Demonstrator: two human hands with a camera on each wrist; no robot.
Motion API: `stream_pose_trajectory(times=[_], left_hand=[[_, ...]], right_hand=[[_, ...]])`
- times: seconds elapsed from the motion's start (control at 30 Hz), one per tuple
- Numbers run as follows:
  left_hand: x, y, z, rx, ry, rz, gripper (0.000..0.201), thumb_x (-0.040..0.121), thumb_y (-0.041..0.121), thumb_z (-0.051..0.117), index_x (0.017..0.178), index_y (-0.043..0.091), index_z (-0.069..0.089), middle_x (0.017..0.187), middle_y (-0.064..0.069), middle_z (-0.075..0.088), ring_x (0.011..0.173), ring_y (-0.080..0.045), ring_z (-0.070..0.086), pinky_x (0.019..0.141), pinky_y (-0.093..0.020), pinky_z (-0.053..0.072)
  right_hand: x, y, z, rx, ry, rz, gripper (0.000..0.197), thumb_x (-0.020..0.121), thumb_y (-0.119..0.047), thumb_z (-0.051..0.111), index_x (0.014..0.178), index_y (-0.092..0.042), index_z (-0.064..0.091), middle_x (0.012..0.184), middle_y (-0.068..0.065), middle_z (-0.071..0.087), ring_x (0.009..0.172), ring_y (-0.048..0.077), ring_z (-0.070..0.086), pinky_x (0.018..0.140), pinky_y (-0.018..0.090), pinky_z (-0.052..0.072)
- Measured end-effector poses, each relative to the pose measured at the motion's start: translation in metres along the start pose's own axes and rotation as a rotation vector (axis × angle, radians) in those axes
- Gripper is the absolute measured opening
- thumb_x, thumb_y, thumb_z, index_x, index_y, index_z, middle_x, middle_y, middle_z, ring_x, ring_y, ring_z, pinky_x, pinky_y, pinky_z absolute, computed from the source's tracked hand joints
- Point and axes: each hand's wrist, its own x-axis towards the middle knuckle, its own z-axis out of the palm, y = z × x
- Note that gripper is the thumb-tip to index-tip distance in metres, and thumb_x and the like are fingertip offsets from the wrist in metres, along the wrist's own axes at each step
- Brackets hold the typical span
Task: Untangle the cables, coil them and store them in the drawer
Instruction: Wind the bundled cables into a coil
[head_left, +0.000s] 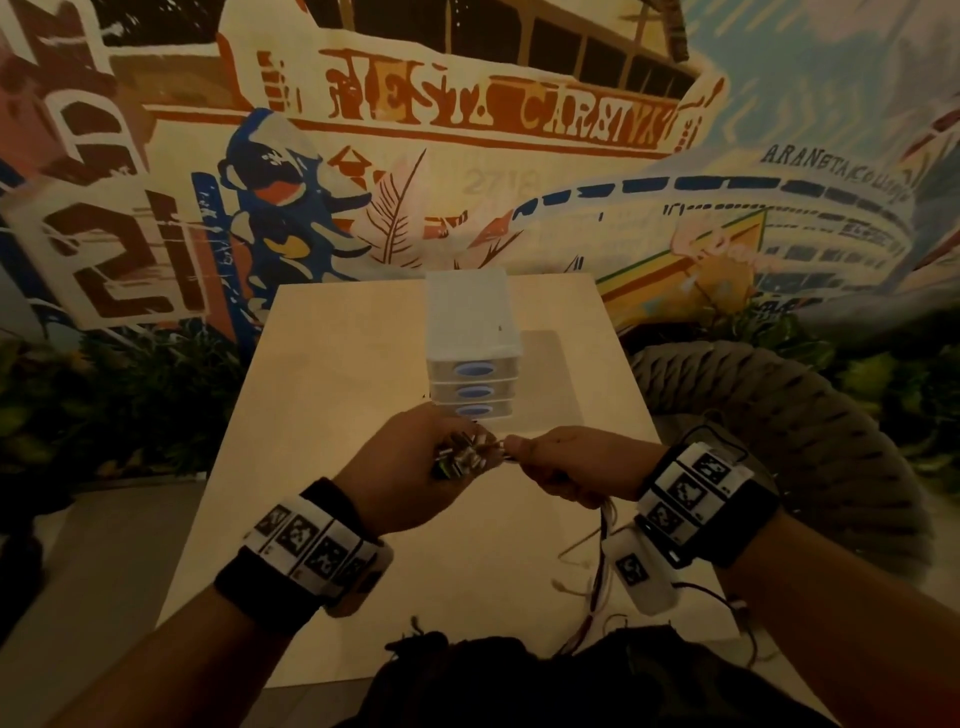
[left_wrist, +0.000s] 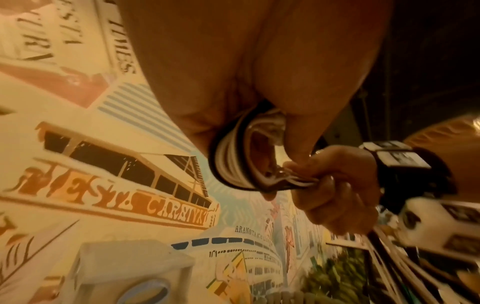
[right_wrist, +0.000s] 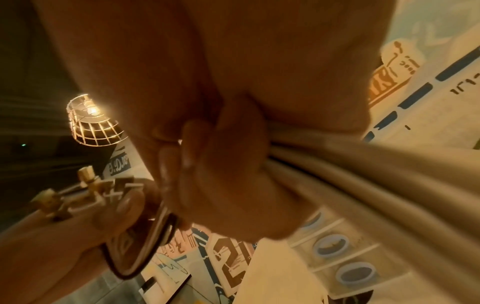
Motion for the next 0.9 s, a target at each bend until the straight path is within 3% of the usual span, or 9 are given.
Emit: stream_pose_trajectory(times=[0.07,0.17,0.27,0.33,0.4,0.53,0.63,0.77,0.9], left_hand=[[0.001,-0.002,0.002,0.138,-0.043,0.050,0.015,0.089,0.028,0.075,0.102,0.033,0.075,0.089,0.022,0.063,0.086,0.007,0.043,0.074,-0.010,0.033],[0.003,-0.003,0.008,0.210,-0.123,0.001,0.024,0.090,0.022,0.069,0.111,0.033,0.071,0.102,0.011,0.070,0.100,-0.013,0.053,0.080,-0.029,0.042],[0.004,-0.004,0.012,0.086,-0.214,-0.092,0.032,0.094,0.020,0.064,0.125,0.028,0.062,0.115,0.008,0.070,0.104,-0.016,0.064,0.088,-0.033,0.053],[0.003,-0.006,0.012,0.065,-0.275,-0.122,0.030,0.095,0.020,0.062,0.124,0.029,0.059,0.114,0.007,0.070,0.101,-0.016,0.066,0.088,-0.037,0.054],[0.003,-0.009,0.012,0.071,-0.320,-0.124,0.021,0.097,0.020,0.058,0.116,0.029,0.060,0.108,0.006,0.069,0.097,-0.016,0.066,0.085,-0.038,0.054],[0.003,-0.006,0.011,0.149,-0.397,-0.119,0.017,0.098,0.019,0.056,0.114,0.021,0.060,0.103,0.002,0.069,0.092,-0.017,0.063,0.080,-0.031,0.051],[0.003,0.001,0.013,0.201,-0.448,-0.079,0.023,0.097,0.020,0.057,0.120,0.018,0.058,0.108,-0.001,0.069,0.098,-0.022,0.065,0.087,-0.037,0.052],[0.006,0.012,0.015,0.354,-0.468,-0.044,0.030,0.099,0.029,0.054,0.127,0.020,0.059,0.109,-0.003,0.070,0.099,-0.024,0.065,0.087,-0.035,0.052],[0.009,0.020,0.014,0.441,-0.493,-0.083,0.030,0.099,0.036,0.052,0.121,0.019,0.063,0.104,-0.003,0.071,0.095,-0.024,0.066,0.081,-0.033,0.052]], right_hand=[[0.001,0.001,-0.002,0.047,0.016,-0.012,0.055,0.098,-0.060,0.042,0.060,-0.022,0.035,0.053,-0.002,0.027,0.044,0.014,0.018,0.044,0.025,0.020],[0.001,-0.002,-0.002,0.058,0.036,-0.033,0.052,0.101,-0.055,0.041,0.063,-0.020,0.042,0.049,-0.003,0.030,0.040,0.013,0.021,0.044,0.026,0.020],[0.001,-0.004,0.001,0.042,0.065,-0.083,0.052,0.104,-0.052,0.037,0.073,-0.015,0.056,0.047,-0.003,0.034,0.037,0.011,0.026,0.043,0.025,0.025],[0.000,-0.004,0.002,-0.004,0.045,-0.119,0.051,0.105,-0.048,0.035,0.087,-0.011,0.065,0.047,-0.004,0.038,0.038,0.011,0.030,0.044,0.027,0.029],[0.000,-0.002,0.002,-0.031,0.016,-0.105,0.044,0.106,-0.044,0.036,0.098,-0.011,0.064,0.051,-0.004,0.041,0.040,0.011,0.033,0.045,0.027,0.032],[-0.002,-0.004,0.001,-0.156,-0.051,-0.070,0.028,0.106,-0.038,0.039,0.098,-0.021,0.059,0.070,0.000,0.060,0.051,0.015,0.051,0.057,0.032,0.047],[-0.001,-0.011,0.000,-0.192,-0.097,-0.024,0.032,0.104,-0.032,0.040,0.091,-0.017,0.065,0.077,-0.004,0.070,0.062,0.017,0.064,0.068,0.036,0.053],[0.002,-0.024,0.000,-0.231,-0.205,0.048,0.038,0.099,-0.041,0.045,0.099,-0.010,0.067,0.093,0.011,0.075,0.083,0.031,0.073,0.088,0.043,0.059],[0.006,-0.030,-0.004,-0.190,-0.294,0.115,0.033,0.091,-0.038,0.058,0.105,-0.010,0.067,0.100,0.016,0.074,0.090,0.035,0.073,0.088,0.043,0.059]])
